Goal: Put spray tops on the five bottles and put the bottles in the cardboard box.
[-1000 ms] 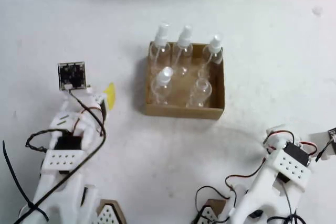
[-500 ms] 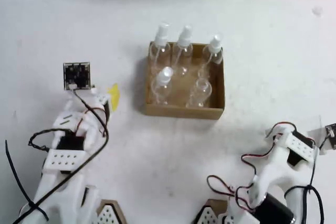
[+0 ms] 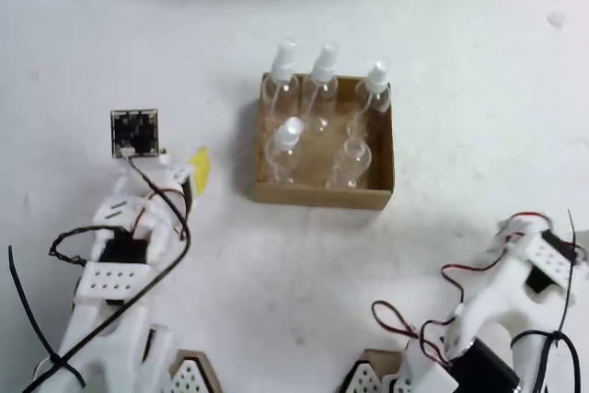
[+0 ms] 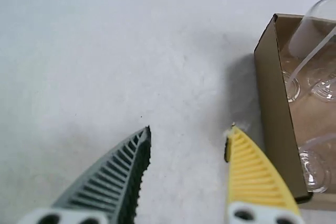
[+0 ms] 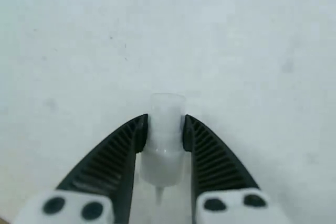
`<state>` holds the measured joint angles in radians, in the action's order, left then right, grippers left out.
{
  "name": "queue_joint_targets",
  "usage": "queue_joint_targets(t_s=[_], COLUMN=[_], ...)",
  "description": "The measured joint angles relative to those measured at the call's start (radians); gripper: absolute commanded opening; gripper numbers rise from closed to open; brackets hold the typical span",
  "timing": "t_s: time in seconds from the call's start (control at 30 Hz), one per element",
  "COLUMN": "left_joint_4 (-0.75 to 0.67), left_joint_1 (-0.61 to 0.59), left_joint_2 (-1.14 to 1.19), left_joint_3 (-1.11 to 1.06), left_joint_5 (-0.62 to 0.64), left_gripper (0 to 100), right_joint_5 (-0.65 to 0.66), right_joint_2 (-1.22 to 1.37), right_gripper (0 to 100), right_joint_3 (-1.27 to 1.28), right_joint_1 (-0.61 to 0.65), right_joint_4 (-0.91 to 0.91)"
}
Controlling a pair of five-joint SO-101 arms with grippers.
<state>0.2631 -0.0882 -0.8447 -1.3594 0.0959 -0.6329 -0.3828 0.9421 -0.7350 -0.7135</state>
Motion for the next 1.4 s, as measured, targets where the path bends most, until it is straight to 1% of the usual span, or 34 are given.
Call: queue_joint_targets(t_s=[0.07,0.13,0.23,0.43,0.53,0.63,0.7,0.87,1.03,1.17,1.27,1.33,1.4], left_joint_4=[0.000,0.000,0.000,0.000,0.000,0.000,0.000,0.000,0.000,0.000,0.000,0.000,0.000], left_joint_1=[0.000,0.000,0.000,0.000,0.000,0.000,0.000,0.000,0.000,0.000,0.000,0.000,0.000], left_joint_2=[0.000,0.000,0.000,0.000,0.000,0.000,0.000,0.000,0.000,0.000,0.000,0.000,0.000], left_joint_3=[0.000,0.000,0.000,0.000,0.000,0.000,0.000,0.000,0.000,0.000,0.000,0.000,0.000], left_joint_5=[0.000,0.000,0.000,0.000,0.000,0.000,0.000,0.000,0.000,0.000,0.000,0.000,0.000], left_gripper=[22,22,22,22,22,22,22,22,22,22,22,22,22], right_joint_5=[0.032,0.115,0.278,0.640,0.761,0.790,0.793,0.795,0.795,0.801,0.804,0.804,0.804], right_joint_2=[0.002,0.002,0.002,0.002,0.000,-0.060,-0.144,-0.476,-0.806,-0.947,-0.988,-0.990,-0.965], right_gripper=[1.8,1.8,1.8,1.7,1.7,1.7,1.7,1.7,1.7,1.7,1.7,1.7,1.7], right_joint_3=[-0.052,-0.107,-0.196,-0.382,-0.445,-0.473,-0.488,-0.514,-0.508,-0.453,-0.379,-0.330,-0.292], right_joint_1=[-0.023,-0.057,-0.081,-0.074,-0.018,0.037,0.092,0.262,0.474,0.660,0.796,0.882,0.924], right_joint_4=[0.000,0.000,0.000,0.000,0.000,0.000,-0.005,-0.083,-0.181,-0.218,-0.144,-0.040,0.080])
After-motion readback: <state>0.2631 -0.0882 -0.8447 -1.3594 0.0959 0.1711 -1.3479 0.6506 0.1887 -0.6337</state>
